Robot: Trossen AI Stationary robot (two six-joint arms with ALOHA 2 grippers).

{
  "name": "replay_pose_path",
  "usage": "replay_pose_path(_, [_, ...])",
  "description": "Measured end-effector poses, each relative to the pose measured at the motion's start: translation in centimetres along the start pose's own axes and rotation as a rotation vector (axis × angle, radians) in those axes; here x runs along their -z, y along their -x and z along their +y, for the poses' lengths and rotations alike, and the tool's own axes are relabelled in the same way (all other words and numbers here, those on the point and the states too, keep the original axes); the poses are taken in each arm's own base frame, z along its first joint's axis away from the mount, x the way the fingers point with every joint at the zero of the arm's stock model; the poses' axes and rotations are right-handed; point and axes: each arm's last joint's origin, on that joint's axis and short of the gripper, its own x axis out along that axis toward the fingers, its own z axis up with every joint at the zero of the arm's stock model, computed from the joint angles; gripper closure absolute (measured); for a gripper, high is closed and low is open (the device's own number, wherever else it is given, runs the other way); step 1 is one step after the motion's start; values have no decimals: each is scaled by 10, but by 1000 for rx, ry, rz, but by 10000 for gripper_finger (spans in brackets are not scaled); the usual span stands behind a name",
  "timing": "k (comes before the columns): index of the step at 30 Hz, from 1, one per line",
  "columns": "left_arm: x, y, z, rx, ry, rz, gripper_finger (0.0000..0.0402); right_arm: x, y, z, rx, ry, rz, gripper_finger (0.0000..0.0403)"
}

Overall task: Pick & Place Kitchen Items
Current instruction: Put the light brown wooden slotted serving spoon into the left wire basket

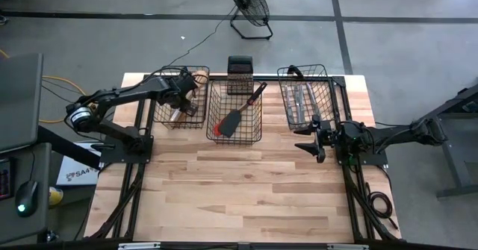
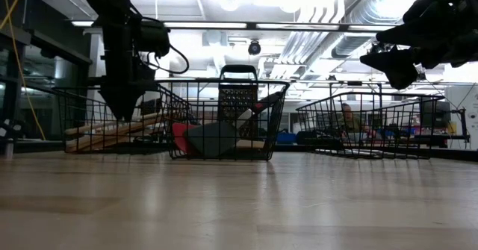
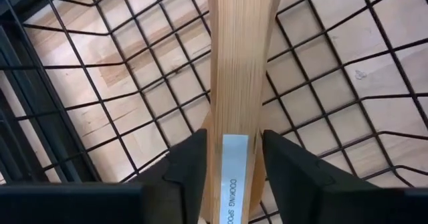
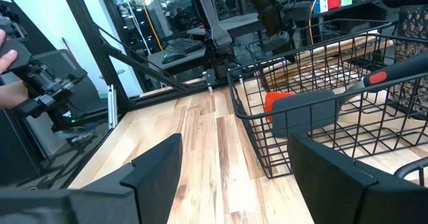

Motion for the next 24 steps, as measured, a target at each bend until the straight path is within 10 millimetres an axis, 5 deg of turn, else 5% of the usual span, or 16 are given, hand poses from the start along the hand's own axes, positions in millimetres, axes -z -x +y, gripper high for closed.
replay_pose_path(7, [-1,2,1,-22,12,-24,250,0,0,0,0,0,0,140])
replay_pose_path(12, [5,22,-3,-57,5,-142,249,0,0,0,0,0,0,140])
replay_pose_path(19, [28,71,-23,70,-121,-478,248,0,0,0,0,0,0,140])
replay_pose_path(24, [57,75,-40,251,-254,-753,247,0,0,0,0,0,0,140])
